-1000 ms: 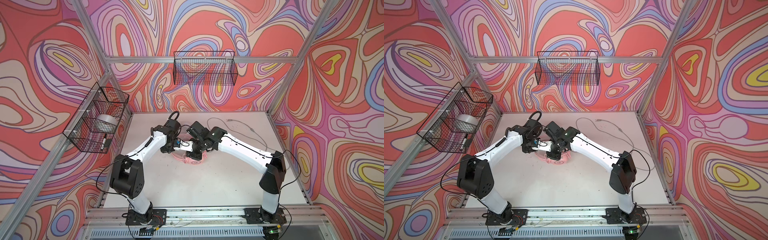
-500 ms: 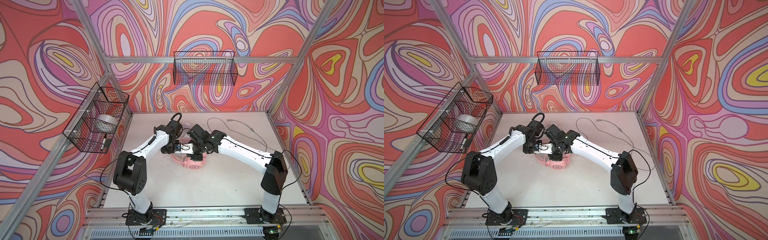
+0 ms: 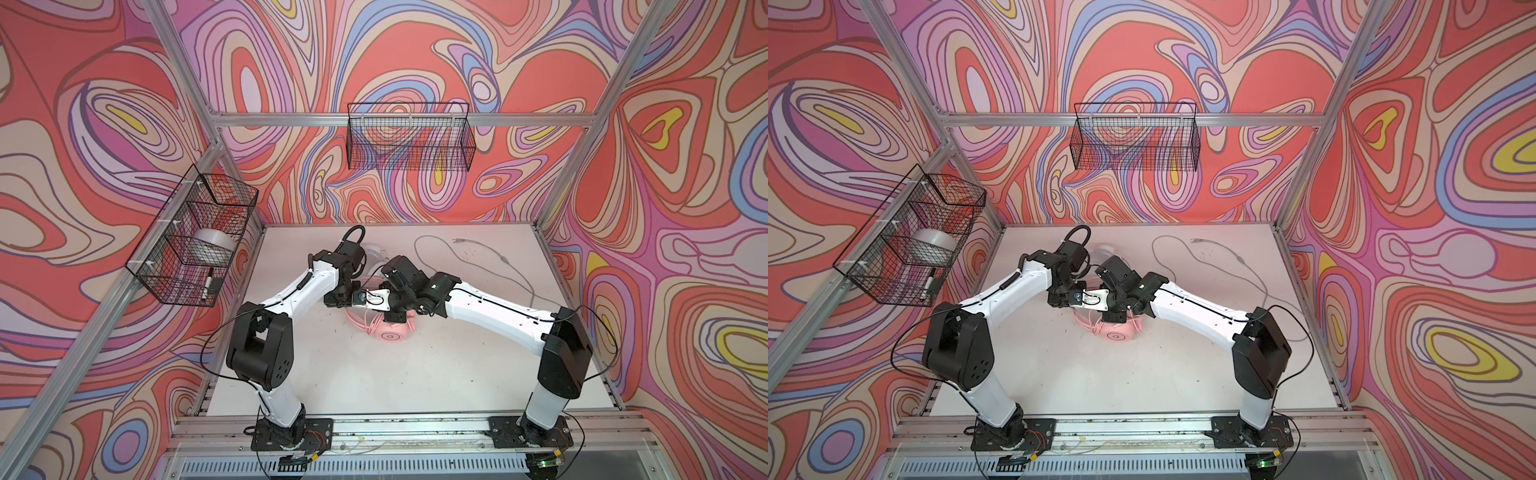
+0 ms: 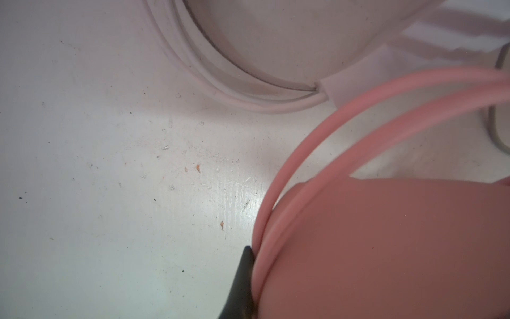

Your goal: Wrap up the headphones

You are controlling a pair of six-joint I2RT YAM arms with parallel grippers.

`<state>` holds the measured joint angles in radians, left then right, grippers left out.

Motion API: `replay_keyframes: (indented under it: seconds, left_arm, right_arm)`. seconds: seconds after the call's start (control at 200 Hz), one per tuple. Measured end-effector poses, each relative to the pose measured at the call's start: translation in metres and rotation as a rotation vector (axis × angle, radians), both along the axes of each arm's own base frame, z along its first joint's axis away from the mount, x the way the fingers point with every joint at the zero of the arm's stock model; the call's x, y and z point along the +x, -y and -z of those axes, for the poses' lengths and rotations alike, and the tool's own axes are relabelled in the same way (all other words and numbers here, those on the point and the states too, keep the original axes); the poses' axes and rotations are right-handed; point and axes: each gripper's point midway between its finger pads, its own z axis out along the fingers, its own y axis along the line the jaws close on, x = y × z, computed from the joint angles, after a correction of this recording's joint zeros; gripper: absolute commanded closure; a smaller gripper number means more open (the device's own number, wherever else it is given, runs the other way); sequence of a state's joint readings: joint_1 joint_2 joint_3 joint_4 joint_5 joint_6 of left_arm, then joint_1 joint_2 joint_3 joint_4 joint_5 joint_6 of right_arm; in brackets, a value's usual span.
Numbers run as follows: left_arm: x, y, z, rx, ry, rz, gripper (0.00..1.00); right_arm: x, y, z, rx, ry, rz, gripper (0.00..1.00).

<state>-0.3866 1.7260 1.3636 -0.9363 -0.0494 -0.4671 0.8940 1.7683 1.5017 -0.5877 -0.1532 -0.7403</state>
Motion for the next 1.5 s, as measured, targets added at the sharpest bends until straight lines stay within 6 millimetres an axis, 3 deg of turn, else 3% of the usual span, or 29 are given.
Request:
replay_keyframes:
  seconds: [0.751,1.498]
  left_arm:
    - [0.008,0.022,-0.009,-0.109,0.053,0.037,1.00]
    - [0.012,0.016,-0.017,-0.092,0.091,-0.021,1.00]
  right_arm:
    - [0.036,0.029,0.004,0.196,-0.089,0.174,1.00]
    - [0.051,0.046,0.006,0.205,-0.285,0.487,1.00]
